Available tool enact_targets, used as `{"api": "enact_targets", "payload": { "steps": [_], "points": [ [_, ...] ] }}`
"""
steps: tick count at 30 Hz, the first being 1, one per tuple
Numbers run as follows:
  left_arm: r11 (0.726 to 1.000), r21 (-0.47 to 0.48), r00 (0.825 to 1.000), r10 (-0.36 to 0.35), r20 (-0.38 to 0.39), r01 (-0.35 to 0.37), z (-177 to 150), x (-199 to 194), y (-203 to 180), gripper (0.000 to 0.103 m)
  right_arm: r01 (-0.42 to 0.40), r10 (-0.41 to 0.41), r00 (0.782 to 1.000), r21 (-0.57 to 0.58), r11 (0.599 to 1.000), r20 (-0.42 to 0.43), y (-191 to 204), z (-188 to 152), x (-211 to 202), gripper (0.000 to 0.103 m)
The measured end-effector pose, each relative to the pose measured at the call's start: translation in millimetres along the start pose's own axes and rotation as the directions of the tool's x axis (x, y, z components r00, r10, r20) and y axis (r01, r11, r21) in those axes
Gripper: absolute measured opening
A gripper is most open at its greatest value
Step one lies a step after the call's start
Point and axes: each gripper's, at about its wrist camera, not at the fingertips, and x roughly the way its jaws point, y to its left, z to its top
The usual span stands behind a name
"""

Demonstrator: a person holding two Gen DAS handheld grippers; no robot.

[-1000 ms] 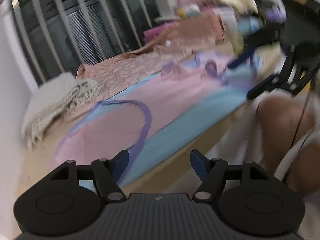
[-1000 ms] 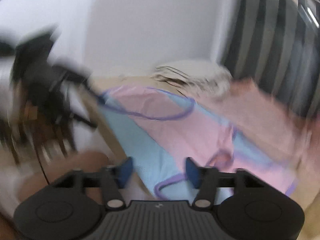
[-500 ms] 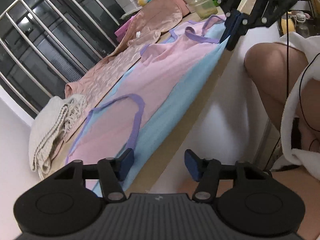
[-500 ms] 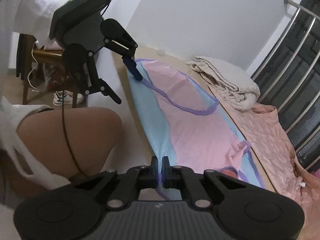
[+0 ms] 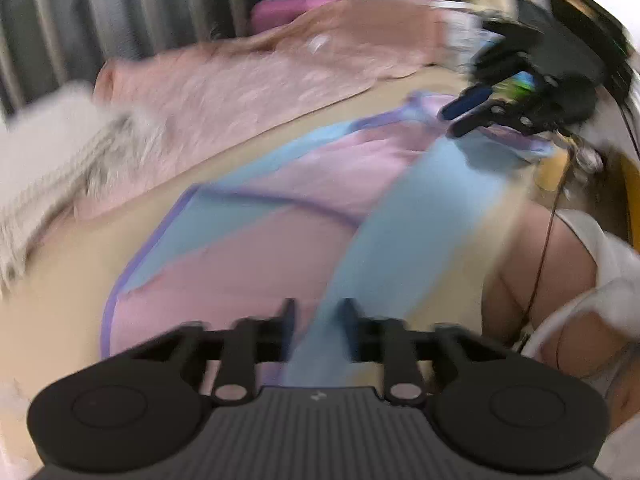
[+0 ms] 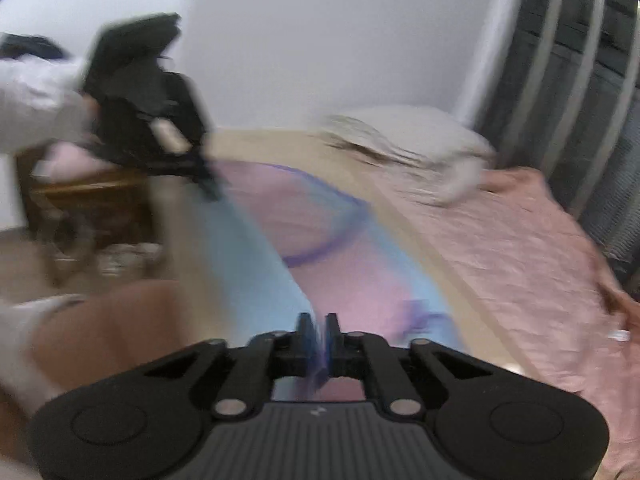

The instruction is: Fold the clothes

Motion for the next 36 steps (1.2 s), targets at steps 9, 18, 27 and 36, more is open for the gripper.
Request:
{"api": "enact_targets", "payload": {
  "steps": [9, 18, 27, 36],
  "points": [
    [0.952, -0.295, 0.994, -0.051, 0.092, 0.076, -60, -24, 45, 0.057, 0.026, -0.028, 1.000, 0.200, 0.979, 0.009, -1, -78, -80, 0.060],
    [0.974, -0.225, 0.995, 0.011, 0.104, 0.013, -64, -22, 31, 0.004, 0.044, -0.025, 0.997, 0.293, 0.955, -0.069, 10, -110, -65, 0.005],
    [0.970, -0.242, 0.985, 0.078, 0.155, -0.039, -53, -47, 47, 0.003, -0.086, 0.110, 0.992, 0.301, 0.950, -0.063, -24, -89, -95, 0.004],
    [0.946, -0.309, 0.980, 0.149, 0.132, -0.102, -46, -28, 57, 0.013, 0.214, -0.183, 0.963, 0.151, 0.965, -0.198, -14, -75, -45, 0.038]
  ]
}}
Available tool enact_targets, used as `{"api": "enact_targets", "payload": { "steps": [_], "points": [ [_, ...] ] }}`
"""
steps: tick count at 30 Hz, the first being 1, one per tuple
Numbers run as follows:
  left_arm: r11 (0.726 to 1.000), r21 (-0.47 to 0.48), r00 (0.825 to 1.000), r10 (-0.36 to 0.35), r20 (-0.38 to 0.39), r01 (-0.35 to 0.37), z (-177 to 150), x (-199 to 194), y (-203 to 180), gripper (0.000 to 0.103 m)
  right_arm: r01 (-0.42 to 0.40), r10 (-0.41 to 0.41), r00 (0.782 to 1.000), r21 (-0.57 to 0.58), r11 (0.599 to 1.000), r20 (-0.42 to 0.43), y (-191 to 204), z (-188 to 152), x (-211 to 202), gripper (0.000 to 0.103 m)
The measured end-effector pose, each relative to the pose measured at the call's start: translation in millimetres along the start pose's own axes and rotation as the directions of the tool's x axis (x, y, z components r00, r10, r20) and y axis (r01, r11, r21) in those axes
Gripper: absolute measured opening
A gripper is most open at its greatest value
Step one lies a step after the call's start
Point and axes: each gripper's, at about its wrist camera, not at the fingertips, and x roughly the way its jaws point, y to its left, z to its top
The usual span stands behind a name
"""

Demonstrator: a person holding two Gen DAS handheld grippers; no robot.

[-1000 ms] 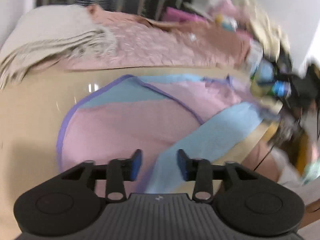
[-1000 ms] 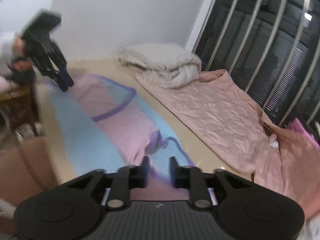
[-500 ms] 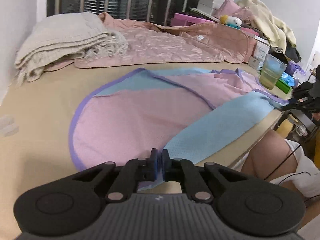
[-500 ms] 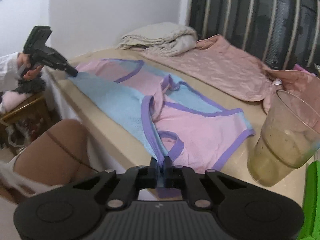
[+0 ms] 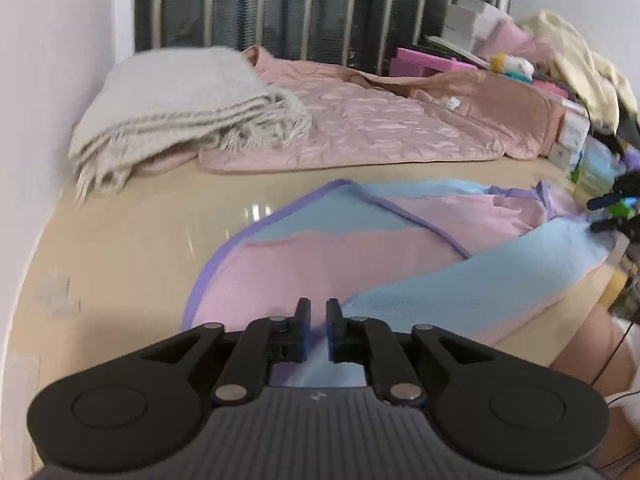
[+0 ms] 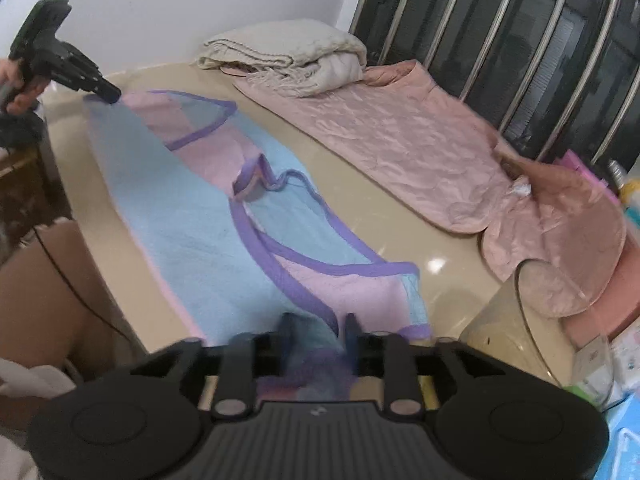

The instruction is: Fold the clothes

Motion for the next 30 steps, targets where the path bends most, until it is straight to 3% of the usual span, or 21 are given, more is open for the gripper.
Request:
{"api": "enact_targets", "payload": {
  "steps": [2, 3, 6, 8, 10, 12, 14, 16, 23, 24, 25, 26, 28, 30],
  "points": [
    [0.998, -0.045, 0.999, -0.030, 0.034, 0.031, -9, -13, 7, 0.040, 0.007, -0.007, 0.998, -0.002, 1.000, 0.056, 7, -3, -16, 0.039],
    [0.998, -0.060, 0.998, -0.033, 0.048, 0.036, -13, -17, 9, 0.046, 0.005, -0.006, 0.995, 0.004, 1.000, 0.095, 10, -4, -25, 0.039],
    [0.996, -0.084, 0.999, -0.024, 0.029, 0.026, -22, -14, 13, 0.048, -0.090, 0.078, 0.981, 0.064, 0.994, 0.175, 10, -10, -40, 0.038],
    [0.995, -0.096, 1.000, -0.025, 0.011, 0.026, -26, -10, 15, 0.047, -0.131, 0.117, 0.982, 0.091, 0.987, 0.148, 10, -17, -32, 0.035],
    [0.993, -0.110, 0.999, -0.041, 0.011, 0.042, -30, -10, 17, 0.043, -0.079, 0.065, 0.990, 0.109, 0.991, 0.123, 8, -29, -24, 0.035],
    [0.990, -0.130, 0.998, -0.060, 0.014, 0.062, -33, -12, 20, 0.037, -0.061, 0.036, 0.992, 0.204, 0.977, 0.123, -2, -43, -24, 0.035],
    [0.984, -0.159, 0.997, -0.071, 0.018, 0.073, -34, -13, 26, 0.028, -0.051, 0.013, 0.991, 0.285, 0.957, 0.134, -10, -54, -26, 0.035],
    [0.978, -0.193, 0.997, -0.073, 0.020, 0.076, -35, -13, 33, 0.028, -0.044, -0.009, 0.989, 0.349, 0.936, 0.149, -15, -64, -29, 0.035],
    [0.960, -0.265, 0.996, -0.077, 0.041, 0.085, -42, -23, 54, 0.027, -0.133, -0.005, 0.968, 0.535, 0.834, 0.249, -16, -87, -36, 0.037],
    [0.963, -0.256, 0.996, -0.073, 0.042, 0.081, -43, -23, 53, 0.024, -0.134, -0.010, 0.968, 0.550, 0.825, 0.250, -15, -90, -35, 0.037],
    [0.968, -0.239, 0.997, -0.063, 0.042, 0.072, -44, -22, 51, 0.011, -0.132, -0.011, 0.969, 0.559, 0.818, 0.245, -14, -91, -32, 0.035],
    [0.973, -0.222, 0.998, -0.054, 0.041, 0.062, -44, -22, 48, 0.003, -0.127, -0.015, 0.970, 0.557, 0.821, 0.243, -12, -91, -30, 0.032],
    [0.980, -0.193, 0.998, -0.038, 0.043, 0.046, -44, -22, 45, 0.002, -0.111, -0.023, 0.971, 0.536, 0.837, 0.238, -7, -90, -27, 0.001],
    [0.981, -0.190, 0.998, -0.034, 0.055, 0.044, -43, -28, 44, 0.002, -0.089, -0.028, 0.974, 0.493, 0.865, 0.225, -5, -85, -28, 0.001]
  ]
}}
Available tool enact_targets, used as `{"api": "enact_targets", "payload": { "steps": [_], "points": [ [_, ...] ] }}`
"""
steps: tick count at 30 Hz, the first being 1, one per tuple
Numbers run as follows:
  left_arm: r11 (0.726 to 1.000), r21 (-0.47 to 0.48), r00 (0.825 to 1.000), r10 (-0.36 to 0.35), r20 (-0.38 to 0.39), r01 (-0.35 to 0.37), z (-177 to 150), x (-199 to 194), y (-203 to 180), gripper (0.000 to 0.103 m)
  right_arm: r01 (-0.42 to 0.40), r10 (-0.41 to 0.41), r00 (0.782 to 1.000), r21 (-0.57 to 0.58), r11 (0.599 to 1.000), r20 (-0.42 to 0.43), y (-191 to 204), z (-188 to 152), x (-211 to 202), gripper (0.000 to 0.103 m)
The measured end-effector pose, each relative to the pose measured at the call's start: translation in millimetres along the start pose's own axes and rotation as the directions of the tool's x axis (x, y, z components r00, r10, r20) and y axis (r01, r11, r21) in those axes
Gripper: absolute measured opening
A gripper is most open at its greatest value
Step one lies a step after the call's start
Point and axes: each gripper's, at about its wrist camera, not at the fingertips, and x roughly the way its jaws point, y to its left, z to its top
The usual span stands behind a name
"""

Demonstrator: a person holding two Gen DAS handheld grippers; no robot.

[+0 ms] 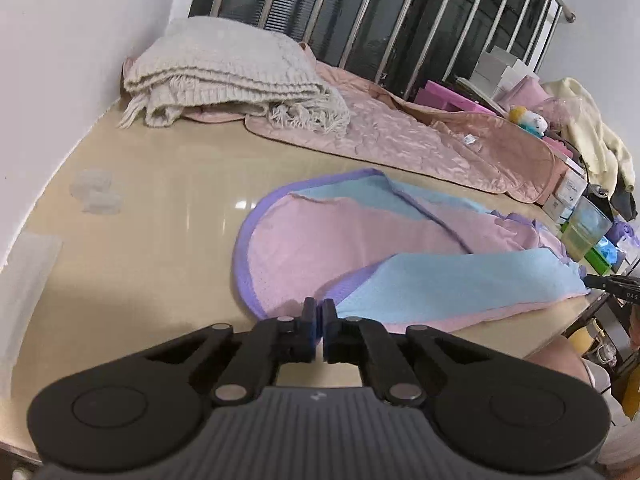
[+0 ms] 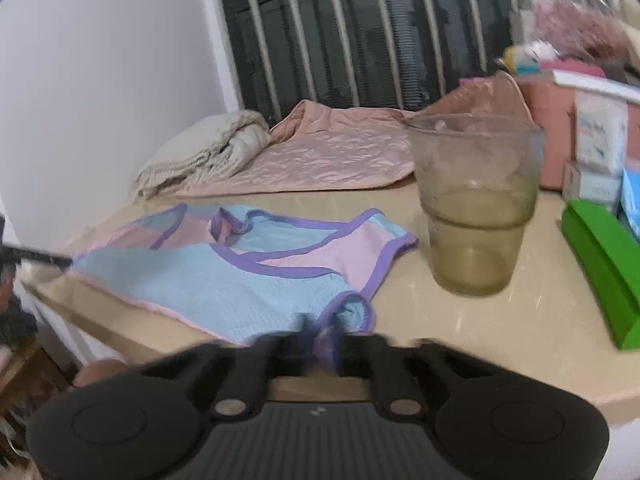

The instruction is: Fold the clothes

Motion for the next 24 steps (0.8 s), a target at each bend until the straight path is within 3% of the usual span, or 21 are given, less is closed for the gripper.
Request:
{"api": "enact_targets", "payload": {
  "steps": [7, 10, 11, 12, 13, 14, 16, 17, 20, 21, 22, 24],
  "points": [
    [0.999, 0.018, 0.999, 0.031, -0.036, -0.030, -4, -2, -3, 0.002, 0.084, -0.087, 0.995, -0.068, 0.994, -0.042, -4, 21, -1, 0.003],
    [1.000, -0.014, 0.999, 0.023, -0.030, -0.023, -5, -8, -2, 0.006, 0.073, -0.074, 0.997, -0.075, 0.995, -0.012, 3, 25, -5, 0.007],
    [1.000, -0.022, 1.000, 0.009, -0.018, -0.009, -5, -11, -1, 0.007, 0.065, -0.064, 0.998, -0.074, 0.995, 0.012, 6, 26, -9, 0.009],
    [1.000, -0.023, 1.000, -0.004, -0.005, 0.004, -5, -14, -2, 0.007, 0.044, -0.042, 0.999, -0.071, 0.996, 0.034, 9, 27, -12, 0.019],
    [1.000, -0.027, 1.000, -0.014, 0.004, 0.014, -4, -15, -3, 0.011, 0.014, -0.010, 0.999, -0.071, 0.997, 0.049, 13, 28, -12, 0.030],
    [0.999, -0.039, 1.000, -0.020, 0.002, 0.020, -3, -14, -2, 0.021, -0.013, 0.016, 0.999, -0.077, 0.997, 0.048, 18, 29, -9, 0.033],
    [0.998, -0.061, 0.999, -0.036, -0.007, 0.035, -1, -8, -1, 0.034, -0.044, 0.047, 0.998, -0.104, 0.994, 0.030, 28, 28, 1, 0.034],
    [0.998, -0.057, 0.999, -0.037, -0.010, 0.036, -1, -5, -1, 0.034, -0.045, 0.047, 0.999, -0.124, 0.991, 0.015, 33, 27, 9, 0.034],
    [0.998, -0.039, 0.999, -0.041, -0.032, 0.040, 0, 2, -4, 0.030, -0.060, 0.058, 0.998, -0.148, 0.987, -0.020, 43, 25, 26, 0.034],
    [0.999, -0.029, 0.998, -0.047, -0.033, 0.046, -1, 2, -5, 0.023, -0.065, 0.061, 0.998, -0.144, 0.987, -0.028, 43, 23, 29, 0.034],
    [0.998, -0.021, 0.998, -0.053, -0.036, 0.052, -2, 2, -6, 0.006, -0.067, 0.063, 0.997, -0.140, 0.988, -0.035, 43, 22, 31, 0.034],
    [0.998, -0.019, 0.997, -0.065, -0.029, 0.064, -2, -2, -6, 0.004, -0.072, 0.066, 0.997, -0.129, 0.989, -0.048, 42, 18, 34, 0.034]
  ]
}}
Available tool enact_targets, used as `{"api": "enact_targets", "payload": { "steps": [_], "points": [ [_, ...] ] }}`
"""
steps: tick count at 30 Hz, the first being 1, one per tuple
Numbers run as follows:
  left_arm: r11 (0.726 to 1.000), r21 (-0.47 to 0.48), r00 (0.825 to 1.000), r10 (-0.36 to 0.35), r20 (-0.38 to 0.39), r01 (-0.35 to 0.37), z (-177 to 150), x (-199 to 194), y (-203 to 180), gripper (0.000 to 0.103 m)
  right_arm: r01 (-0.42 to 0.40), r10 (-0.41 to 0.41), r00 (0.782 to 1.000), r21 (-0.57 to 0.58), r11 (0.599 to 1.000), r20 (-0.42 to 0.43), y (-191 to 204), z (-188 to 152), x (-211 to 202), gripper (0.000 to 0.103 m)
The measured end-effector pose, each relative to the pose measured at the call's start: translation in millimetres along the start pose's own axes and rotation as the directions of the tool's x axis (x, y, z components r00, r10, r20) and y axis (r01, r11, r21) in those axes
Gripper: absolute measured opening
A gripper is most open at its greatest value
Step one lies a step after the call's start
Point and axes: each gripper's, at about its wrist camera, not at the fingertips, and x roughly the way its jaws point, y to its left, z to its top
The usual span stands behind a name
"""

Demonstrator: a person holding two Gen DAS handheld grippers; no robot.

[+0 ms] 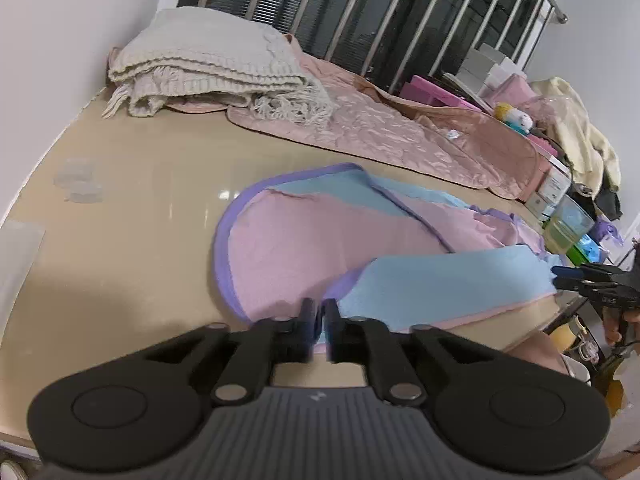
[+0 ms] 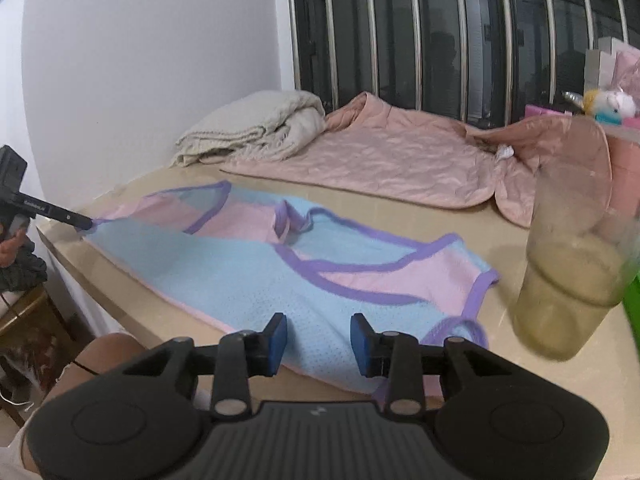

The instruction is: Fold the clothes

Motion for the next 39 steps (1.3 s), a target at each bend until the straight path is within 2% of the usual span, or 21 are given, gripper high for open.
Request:
{"api": "enact_targets", "payload": {
  "steps": [7, 12, 15, 16, 17, 18, 20, 22, 25, 27, 29, 31, 34, 36, 38, 39],
  "points": [
    [1.000, -0.026, 1.000, 0.005, 0.021, -0.004, -2, -18, 6, 0.001, -0.011, 0.011, 1.000, 0.028, 1.000, 0.003, -3, -4, 0, 0.033],
    [0.995, -0.008, 0.995, 0.096, -0.013, -0.096, -5, -11, 6, 0.005, -0.006, 0.007, 1.000, 0.021, 1.000, -0.011, -2, -2, -2, 0.034],
    [0.992, -0.029, 0.992, 0.124, 0.033, -0.123, 15, -17, 1, 0.024, -0.004, 0.004, 1.000, -0.006, 1.000, 0.020, 3, 12, -9, 0.036],
    [0.992, -0.022, 0.990, 0.128, 0.060, -0.126, 26, -20, -5, 0.035, -0.005, 0.006, 0.999, -0.019, 1.000, 0.040, 5, 20, -11, 0.042],
    [0.991, 0.011, 0.988, 0.128, 0.081, -0.130, 40, -19, -15, 0.045, -0.007, 0.009, 0.998, -0.034, 0.999, 0.061, 6, 30, -12, 0.045],
    [0.990, 0.061, 0.989, 0.119, 0.091, -0.124, 55, -14, -26, 0.049, -0.008, 0.012, 0.997, -0.049, 0.999, 0.081, 7, 40, -12, 0.049],
    [0.979, 0.173, 0.991, 0.093, 0.100, -0.110, 84, 0, -49, 0.062, 0.008, -0.001, 0.995, -0.072, 0.997, 0.102, 10, 65, 0, 0.051],
    [0.944, 0.321, 0.997, 0.059, 0.059, -0.075, 109, 29, -71, 0.067, 0.004, 0.003, 0.998, -0.105, 0.994, 0.069, 12, 93, 26, 0.052],
    [0.917, 0.396, 0.998, 0.052, -0.031, -0.036, 135, 86, -87, 0.067, -0.049, 0.046, 0.999, -0.146, 0.988, -0.024, 13, 118, 73, 0.053],
    [0.914, 0.405, 0.996, 0.035, -0.078, -0.001, 144, 120, -90, 0.067, -0.093, 0.081, 0.992, -0.128, 0.987, -0.099, 9, 131, 106, 0.053],
    [0.907, 0.420, 0.991, 0.036, -0.132, 0.023, 147, 151, -89, 0.067, -0.121, 0.103, 0.985, -0.135, 0.983, -0.139, 7, 135, 131, 0.053],
    [0.905, 0.424, 0.982, 0.044, -0.185, 0.039, 145, 176, -85, 0.067, -0.116, 0.089, 0.978, -0.143, 0.983, -0.186, 6, 135, 152, 0.050],
    [0.903, 0.429, 0.974, 0.061, -0.217, 0.039, 141, 196, -77, 0.066, -0.095, 0.062, 0.972, -0.135, 0.986, -0.228, 1, 133, 167, 0.046],
    [0.902, 0.427, 0.972, 0.044, -0.231, 0.061, 138, 199, -72, 0.055, -0.101, 0.069, 0.968, -0.123, 0.987, -0.242, -4, 130, 171, 0.041],
    [0.899, 0.430, 0.975, 0.021, -0.222, 0.079, 135, 198, -71, 0.036, -0.110, 0.079, 0.969, -0.123, 0.986, -0.235, -5, 128, 170, 0.028],
    [0.899, 0.431, 0.976, 0.017, -0.217, 0.081, 135, 197, -71, 0.028, -0.120, 0.088, 0.968, -0.126, 0.985, -0.234, -4, 128, 169, 0.015]
  ]
}}
